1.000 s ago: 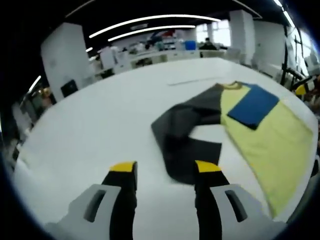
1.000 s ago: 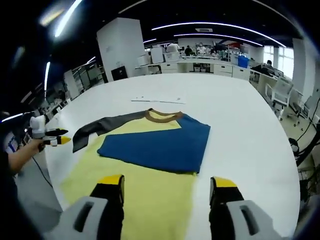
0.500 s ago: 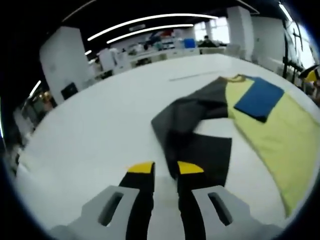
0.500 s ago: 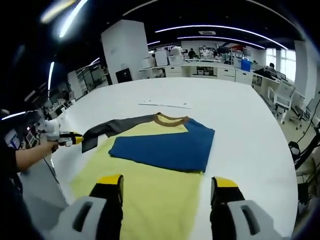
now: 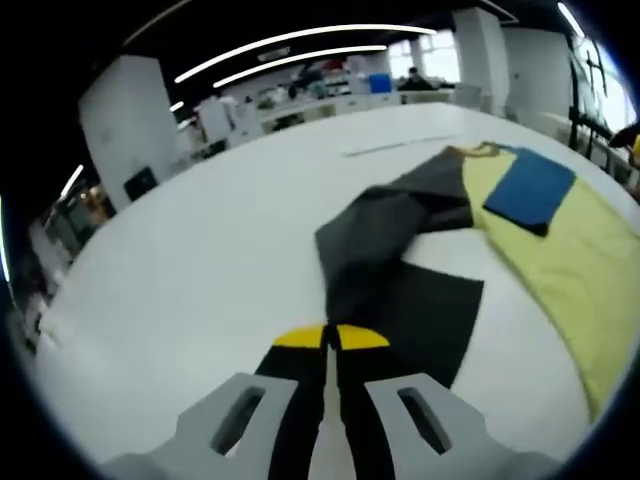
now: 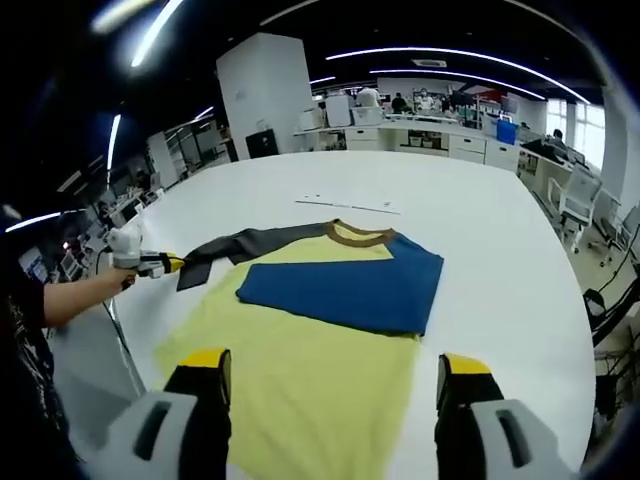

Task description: Fold the garment on the visible template until the final outline fits inside the template.

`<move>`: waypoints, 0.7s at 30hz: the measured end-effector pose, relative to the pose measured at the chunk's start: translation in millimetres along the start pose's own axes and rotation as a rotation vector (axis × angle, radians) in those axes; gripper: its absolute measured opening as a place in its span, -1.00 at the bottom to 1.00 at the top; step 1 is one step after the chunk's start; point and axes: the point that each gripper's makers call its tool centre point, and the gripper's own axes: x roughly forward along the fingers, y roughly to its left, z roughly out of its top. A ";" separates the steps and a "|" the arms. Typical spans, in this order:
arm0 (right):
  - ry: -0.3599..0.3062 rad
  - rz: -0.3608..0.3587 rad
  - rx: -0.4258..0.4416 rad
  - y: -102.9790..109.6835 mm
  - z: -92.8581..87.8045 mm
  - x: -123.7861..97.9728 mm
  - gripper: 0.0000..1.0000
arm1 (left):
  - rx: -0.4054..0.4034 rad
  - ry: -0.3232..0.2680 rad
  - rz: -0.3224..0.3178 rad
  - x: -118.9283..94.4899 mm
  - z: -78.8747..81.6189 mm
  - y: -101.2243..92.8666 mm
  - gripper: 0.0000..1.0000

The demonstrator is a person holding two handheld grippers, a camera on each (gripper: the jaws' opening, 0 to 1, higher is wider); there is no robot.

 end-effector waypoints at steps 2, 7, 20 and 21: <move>0.001 -0.007 0.003 -1.7 -1.2 -1.6 0.70 | 0.021 0.003 0.014 0.9 1.5 7.6 -1.00; 0.011 -0.009 0.012 -4.5 -4.3 -4.3 0.73 | 0.040 0.003 0.033 4.2 5.5 21.4 -1.00; 0.025 -0.010 0.010 -1.5 -8.4 -9.3 0.76 | 0.080 0.040 0.016 17.1 3.7 30.0 -1.00; 0.026 -0.010 0.010 -1.2 -8.4 -9.5 0.76 | 0.081 0.047 0.015 16.2 1.7 28.5 -1.00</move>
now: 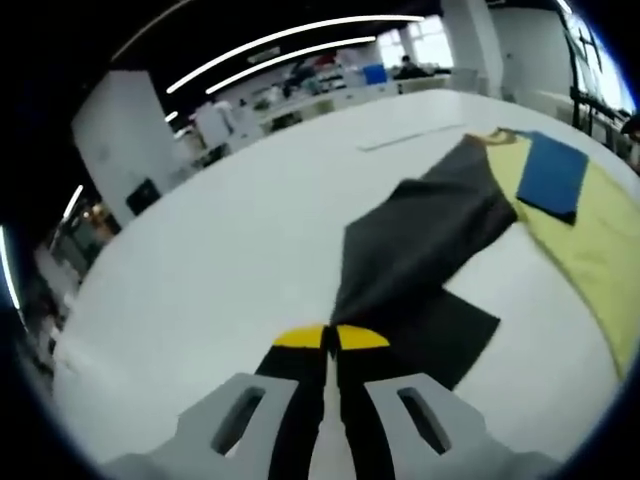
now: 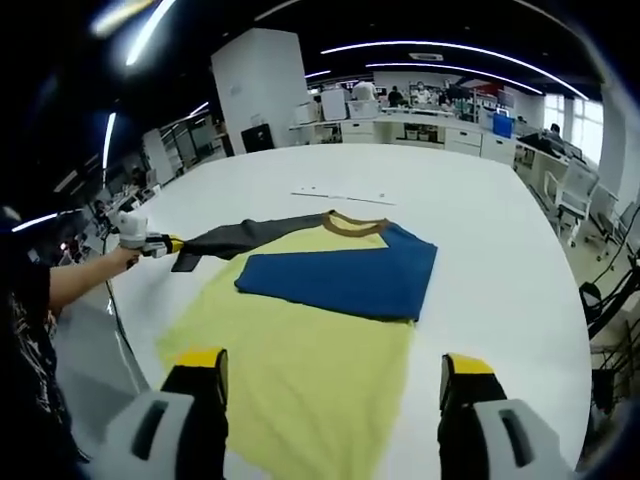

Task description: Fold the garment on the visible template until the final outline fits inside the template.

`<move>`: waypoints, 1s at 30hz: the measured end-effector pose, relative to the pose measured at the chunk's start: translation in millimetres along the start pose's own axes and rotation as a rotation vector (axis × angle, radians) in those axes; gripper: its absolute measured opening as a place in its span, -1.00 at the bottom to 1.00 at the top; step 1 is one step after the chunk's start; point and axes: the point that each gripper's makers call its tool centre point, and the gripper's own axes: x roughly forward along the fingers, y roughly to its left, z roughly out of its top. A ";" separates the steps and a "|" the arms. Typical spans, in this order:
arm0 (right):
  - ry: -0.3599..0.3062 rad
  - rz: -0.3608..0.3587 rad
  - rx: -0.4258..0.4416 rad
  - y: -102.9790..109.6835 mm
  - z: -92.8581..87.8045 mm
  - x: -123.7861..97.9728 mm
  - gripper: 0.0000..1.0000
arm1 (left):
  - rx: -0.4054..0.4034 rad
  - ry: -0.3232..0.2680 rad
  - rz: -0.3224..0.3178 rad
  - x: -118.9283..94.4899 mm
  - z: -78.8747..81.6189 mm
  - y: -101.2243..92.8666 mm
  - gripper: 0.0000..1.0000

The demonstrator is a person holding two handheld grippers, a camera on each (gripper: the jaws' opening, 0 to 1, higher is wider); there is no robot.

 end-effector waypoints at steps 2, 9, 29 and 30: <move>-0.001 -0.001 -0.003 0.7 0.3 -0.6 0.76 | 0.007 0.014 -0.004 -2.1 -4.4 -4.8 -1.00; 0.005 0.002 0.001 2.0 -1.3 -0.4 0.77 | -0.019 0.033 -0.009 -2.0 -15.4 -9.3 -1.00; 0.020 0.008 -0.045 7.1 -5.5 -5.7 0.99 | -0.097 -0.024 0.022 -15.6 11.6 -6.4 -1.00; 0.018 0.010 -0.050 7.8 -5.1 -5.6 0.99 | -0.101 -0.028 0.021 -16.9 15.0 -6.9 -1.00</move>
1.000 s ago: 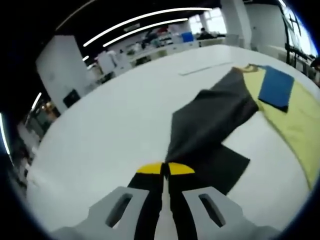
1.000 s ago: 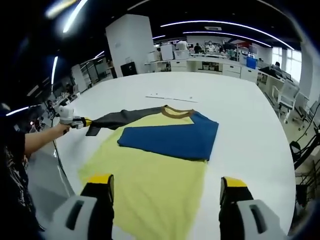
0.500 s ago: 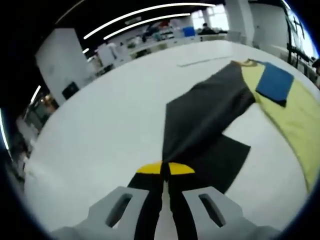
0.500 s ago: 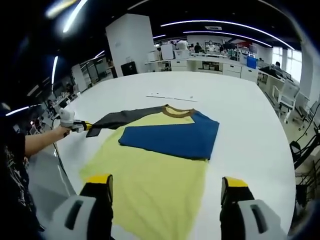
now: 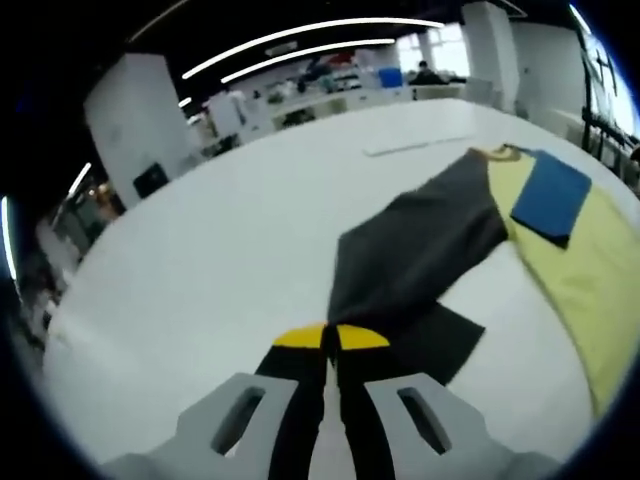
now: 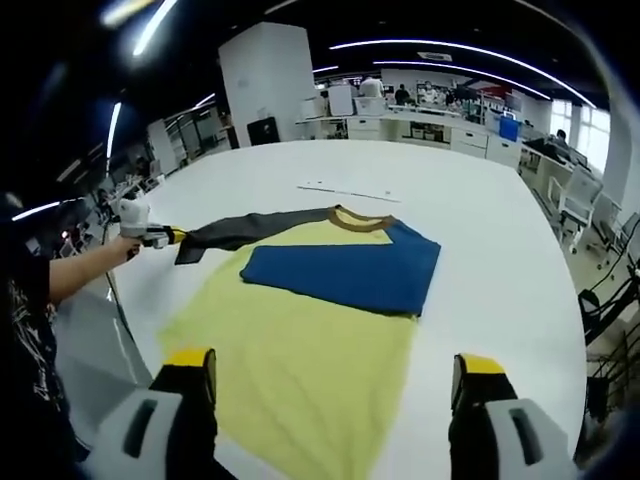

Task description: Fold the garment on the visible template until the final outline fits inside the template.

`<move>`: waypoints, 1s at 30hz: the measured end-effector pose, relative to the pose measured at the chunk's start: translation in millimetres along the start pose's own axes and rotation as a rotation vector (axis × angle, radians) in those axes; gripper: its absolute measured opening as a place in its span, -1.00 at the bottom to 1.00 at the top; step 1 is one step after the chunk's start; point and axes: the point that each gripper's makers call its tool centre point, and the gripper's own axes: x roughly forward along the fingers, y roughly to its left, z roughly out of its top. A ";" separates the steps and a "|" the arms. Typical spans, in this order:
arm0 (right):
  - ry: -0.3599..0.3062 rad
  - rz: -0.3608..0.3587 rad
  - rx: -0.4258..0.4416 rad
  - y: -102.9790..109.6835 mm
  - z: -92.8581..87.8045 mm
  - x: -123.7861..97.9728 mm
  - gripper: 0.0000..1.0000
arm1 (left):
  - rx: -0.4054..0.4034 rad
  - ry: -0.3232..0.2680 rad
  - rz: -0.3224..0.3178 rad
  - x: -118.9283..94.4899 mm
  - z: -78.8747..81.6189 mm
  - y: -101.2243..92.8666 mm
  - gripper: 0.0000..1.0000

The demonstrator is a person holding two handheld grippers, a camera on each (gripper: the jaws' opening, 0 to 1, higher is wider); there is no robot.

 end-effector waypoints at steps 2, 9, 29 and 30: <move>-0.011 0.007 -0.007 2.1 1.8 0.0 0.99 | 0.000 -0.018 -0.002 -3.5 7.8 -2.4 -1.00; -0.022 0.032 -0.021 8.4 4.7 -1.6 0.99 | -0.001 -0.053 -0.019 -8.6 27.0 -9.7 -1.00; 0.006 0.049 -0.019 12.0 -7.6 -4.7 0.98 | 0.019 -0.155 -0.083 -16.2 87.2 -53.8 -1.00; 0.006 0.050 -0.019 12.6 -7.9 -4.6 0.98 | 0.025 -0.161 -0.090 -16.9 91.4 -58.7 -1.00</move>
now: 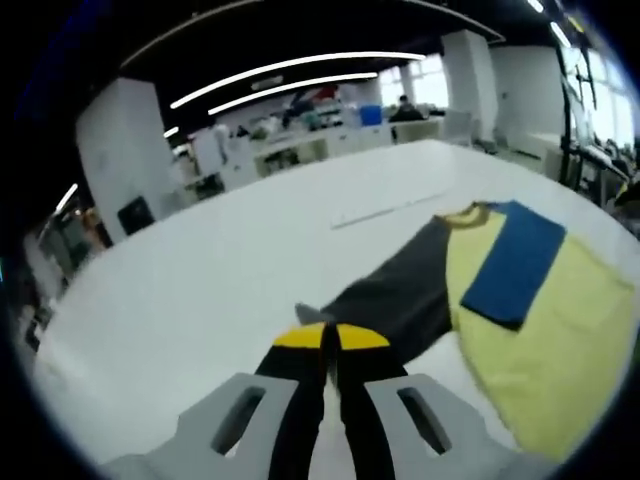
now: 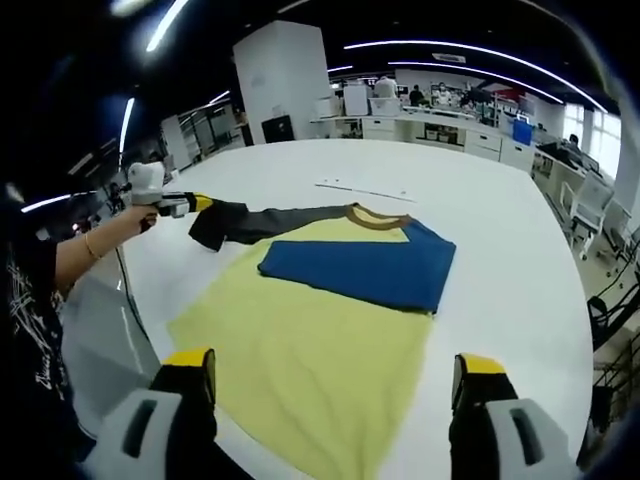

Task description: Fold the garment on the visible template until the final outline fits inside the template.

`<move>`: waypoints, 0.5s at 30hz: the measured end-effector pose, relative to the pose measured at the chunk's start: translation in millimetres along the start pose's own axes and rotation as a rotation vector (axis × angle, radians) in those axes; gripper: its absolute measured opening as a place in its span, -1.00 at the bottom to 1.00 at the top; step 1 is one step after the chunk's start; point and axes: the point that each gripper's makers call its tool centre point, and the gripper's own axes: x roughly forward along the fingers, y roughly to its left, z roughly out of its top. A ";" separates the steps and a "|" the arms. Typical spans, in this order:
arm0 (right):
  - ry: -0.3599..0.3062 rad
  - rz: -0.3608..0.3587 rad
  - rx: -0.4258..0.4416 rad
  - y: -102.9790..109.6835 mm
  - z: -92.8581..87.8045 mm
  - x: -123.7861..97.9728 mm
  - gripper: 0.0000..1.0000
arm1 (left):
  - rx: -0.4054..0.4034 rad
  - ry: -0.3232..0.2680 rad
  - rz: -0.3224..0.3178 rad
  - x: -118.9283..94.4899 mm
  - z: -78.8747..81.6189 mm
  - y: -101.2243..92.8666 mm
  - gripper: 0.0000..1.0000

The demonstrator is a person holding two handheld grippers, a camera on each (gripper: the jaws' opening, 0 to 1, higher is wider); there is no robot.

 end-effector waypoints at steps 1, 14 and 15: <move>-0.001 0.001 0.000 0.4 -0.2 0.2 0.98 | 0.002 -0.003 -0.007 1.5 1.8 -2.1 -1.00; -0.021 0.000 0.022 1.5 1.1 0.2 0.96 | -0.014 -0.061 -0.088 19.2 43.6 -44.9 -1.00; -0.021 -0.001 0.023 0.8 0.7 0.4 0.96 | -0.012 -0.066 -0.095 20.8 47.3 -48.7 -1.00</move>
